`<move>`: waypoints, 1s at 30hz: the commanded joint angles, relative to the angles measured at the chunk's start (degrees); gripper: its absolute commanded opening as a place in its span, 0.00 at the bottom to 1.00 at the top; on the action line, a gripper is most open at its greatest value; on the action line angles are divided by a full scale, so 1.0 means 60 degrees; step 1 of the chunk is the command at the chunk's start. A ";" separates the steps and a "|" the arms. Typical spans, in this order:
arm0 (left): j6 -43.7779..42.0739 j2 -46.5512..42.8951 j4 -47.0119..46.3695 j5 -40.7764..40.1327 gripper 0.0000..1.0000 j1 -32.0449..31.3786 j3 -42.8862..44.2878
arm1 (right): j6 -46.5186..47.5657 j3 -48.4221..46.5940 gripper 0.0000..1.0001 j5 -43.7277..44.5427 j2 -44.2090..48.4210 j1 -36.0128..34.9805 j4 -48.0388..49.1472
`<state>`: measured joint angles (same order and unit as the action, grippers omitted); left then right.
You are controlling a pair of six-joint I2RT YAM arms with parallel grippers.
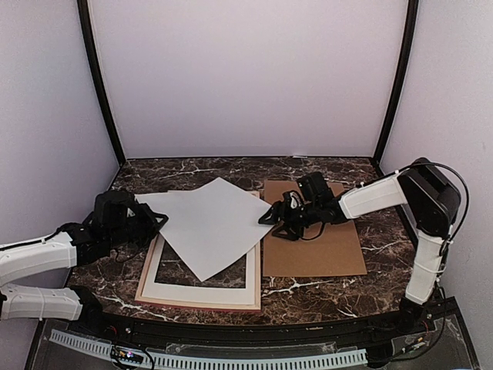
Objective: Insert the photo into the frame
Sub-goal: Pass from the left arm to the right
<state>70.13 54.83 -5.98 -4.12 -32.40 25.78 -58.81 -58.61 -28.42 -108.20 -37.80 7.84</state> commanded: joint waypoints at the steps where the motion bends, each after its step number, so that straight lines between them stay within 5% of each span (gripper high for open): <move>1: 0.0122 0.0057 -0.0439 0.0200 0.00 0.0025 -0.0111 | -0.0057 -0.0298 0.69 0.0468 -0.0343 -0.0053 0.0441; 15: 0.0013 0.0156 -0.0520 0.0324 0.02 0.0014 -0.0145 | -0.0492 -0.0409 0.63 0.0684 -0.0848 -0.0032 0.1264; 30: -0.0211 0.0216 -0.0399 0.0655 0.11 -0.0073 -0.0405 | -0.0696 -0.0444 0.29 0.0901 -0.0882 0.0361 0.2163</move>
<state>69.67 56.05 -8.05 -1.10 -32.42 24.45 -63.20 -60.51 -23.88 -112.64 -36.32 17.54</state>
